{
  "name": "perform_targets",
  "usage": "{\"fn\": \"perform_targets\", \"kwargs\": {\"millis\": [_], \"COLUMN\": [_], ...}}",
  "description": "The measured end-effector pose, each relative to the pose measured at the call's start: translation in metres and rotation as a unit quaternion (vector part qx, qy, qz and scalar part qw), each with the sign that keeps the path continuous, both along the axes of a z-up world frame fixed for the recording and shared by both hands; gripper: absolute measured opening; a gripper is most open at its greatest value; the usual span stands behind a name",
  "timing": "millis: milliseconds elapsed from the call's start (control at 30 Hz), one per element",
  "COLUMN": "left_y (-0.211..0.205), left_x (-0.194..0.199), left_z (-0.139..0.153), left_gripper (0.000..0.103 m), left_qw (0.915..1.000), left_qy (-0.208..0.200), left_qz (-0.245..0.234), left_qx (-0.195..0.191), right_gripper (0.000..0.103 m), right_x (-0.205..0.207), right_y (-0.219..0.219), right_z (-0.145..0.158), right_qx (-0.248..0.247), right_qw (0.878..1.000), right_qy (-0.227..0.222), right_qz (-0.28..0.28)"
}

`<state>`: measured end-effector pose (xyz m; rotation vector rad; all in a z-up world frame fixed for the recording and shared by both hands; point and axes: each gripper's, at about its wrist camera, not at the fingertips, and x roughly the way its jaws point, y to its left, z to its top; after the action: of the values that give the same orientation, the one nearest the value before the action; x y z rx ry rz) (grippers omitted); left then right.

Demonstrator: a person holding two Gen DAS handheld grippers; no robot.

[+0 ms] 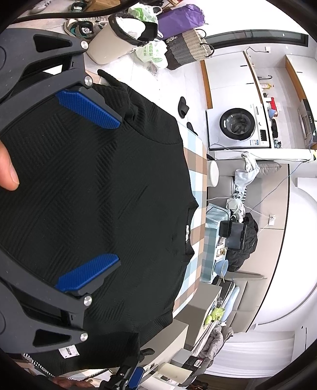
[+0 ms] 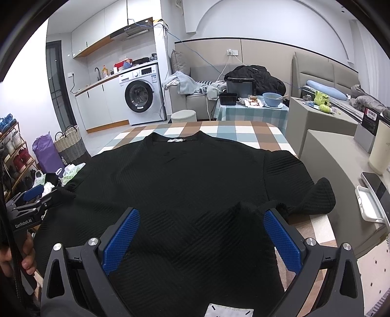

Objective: Fold small clothes

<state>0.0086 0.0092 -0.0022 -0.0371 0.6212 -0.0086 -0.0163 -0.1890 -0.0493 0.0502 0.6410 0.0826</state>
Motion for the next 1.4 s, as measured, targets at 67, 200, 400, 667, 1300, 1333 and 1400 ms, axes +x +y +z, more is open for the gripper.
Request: {"fn": "perform_targets", "kwargs": {"millis": [67,200,400,667,1300,1333,1400], "left_y": [-0.001,0.0,0.006,0.016,0.034,0.035,0.038], "left_x": [-0.002,-0.001,-0.002,0.003,0.033,0.035,0.04], "left_z": [0.001,0.002,0.002,0.001,-0.003,-0.003,-0.004], "left_gripper": [0.102,0.102,0.102,0.102,0.102,0.102,0.102], "left_qw": [1.0,1.0,1.0,0.9999,0.9997,0.9996,0.9995], "left_qy": [-0.003,-0.004,-0.005,-0.005,0.013,0.015,0.018], "left_qz": [0.0,0.004,0.003,0.004,0.012,0.012,0.014], "left_qx": [0.001,0.005,-0.001,-0.014,-0.017,-0.019,-0.021], "right_gripper": [0.103,0.103,0.103,0.103,0.103,0.103,0.103], "right_x": [0.0,0.004,0.005,0.013,0.045,0.047,0.051], "right_y": [0.002,0.002,0.002,-0.003,-0.013,-0.012,-0.013], "right_z": [0.0,-0.001,0.0,-0.003,0.01,0.01,0.009], "right_qx": [-0.002,-0.009,-0.005,0.016,0.035,0.036,0.037], "right_qw": [1.0,1.0,1.0,1.0,0.999,0.999,0.999], "right_qy": [0.001,0.003,-0.002,0.005,0.019,0.021,0.026], "right_qz": [0.004,0.002,-0.001,0.002,-0.006,-0.007,-0.01]}}
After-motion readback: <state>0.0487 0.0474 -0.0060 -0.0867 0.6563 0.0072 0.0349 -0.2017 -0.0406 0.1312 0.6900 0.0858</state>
